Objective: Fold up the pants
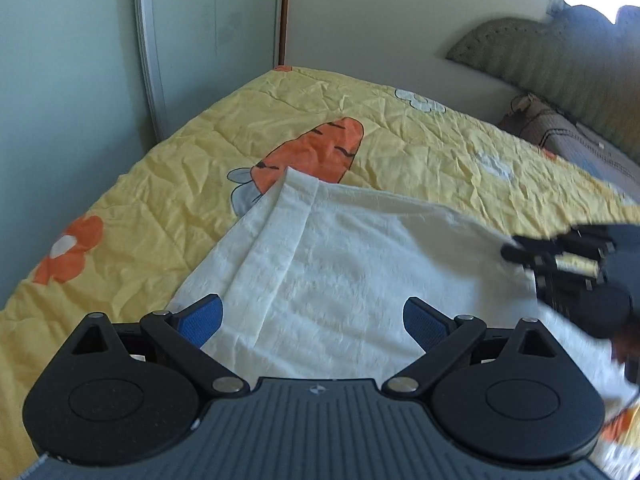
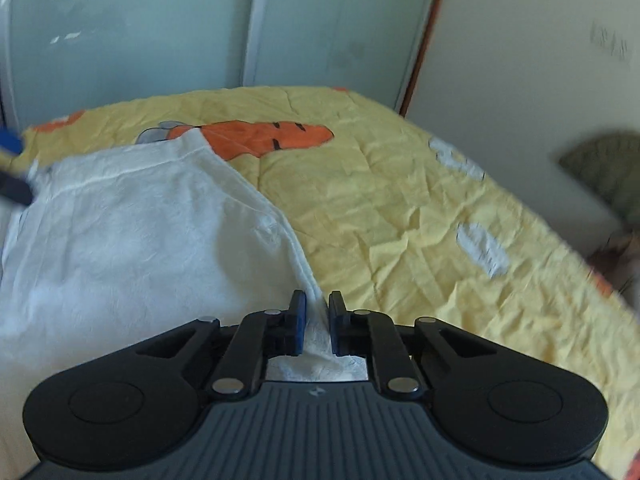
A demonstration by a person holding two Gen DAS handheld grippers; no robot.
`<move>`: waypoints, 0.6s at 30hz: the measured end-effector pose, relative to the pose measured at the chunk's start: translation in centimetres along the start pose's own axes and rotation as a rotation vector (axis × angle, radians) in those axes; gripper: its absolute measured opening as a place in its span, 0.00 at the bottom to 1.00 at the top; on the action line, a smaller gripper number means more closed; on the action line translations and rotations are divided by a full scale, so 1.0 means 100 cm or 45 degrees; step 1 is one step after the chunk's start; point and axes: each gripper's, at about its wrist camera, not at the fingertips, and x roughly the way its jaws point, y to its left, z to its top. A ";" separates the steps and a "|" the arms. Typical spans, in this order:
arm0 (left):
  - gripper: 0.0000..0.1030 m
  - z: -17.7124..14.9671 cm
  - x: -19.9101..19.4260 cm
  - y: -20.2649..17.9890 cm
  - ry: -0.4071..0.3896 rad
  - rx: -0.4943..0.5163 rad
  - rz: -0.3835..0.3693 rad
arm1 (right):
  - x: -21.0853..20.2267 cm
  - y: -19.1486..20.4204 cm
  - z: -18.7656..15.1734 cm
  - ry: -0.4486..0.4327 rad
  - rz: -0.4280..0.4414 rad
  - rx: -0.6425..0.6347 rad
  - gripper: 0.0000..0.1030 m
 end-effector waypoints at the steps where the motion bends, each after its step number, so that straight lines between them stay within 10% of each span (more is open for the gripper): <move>1: 0.94 0.009 0.008 0.005 0.021 -0.075 -0.042 | -0.011 0.015 0.000 -0.035 -0.040 -0.100 0.11; 6: 0.94 0.038 0.039 0.033 0.103 -0.473 -0.331 | -0.064 0.080 -0.024 -0.149 -0.172 -0.494 0.10; 13: 0.86 0.055 0.059 0.047 0.131 -0.645 -0.381 | -0.086 0.122 -0.057 -0.169 -0.185 -0.670 0.09; 17: 0.08 0.041 0.053 0.045 0.172 -0.606 -0.358 | -0.085 0.122 -0.058 -0.179 -0.193 -0.599 0.09; 18: 0.07 0.035 0.047 0.045 0.155 -0.599 -0.353 | -0.082 0.119 -0.057 -0.163 -0.197 -0.584 0.10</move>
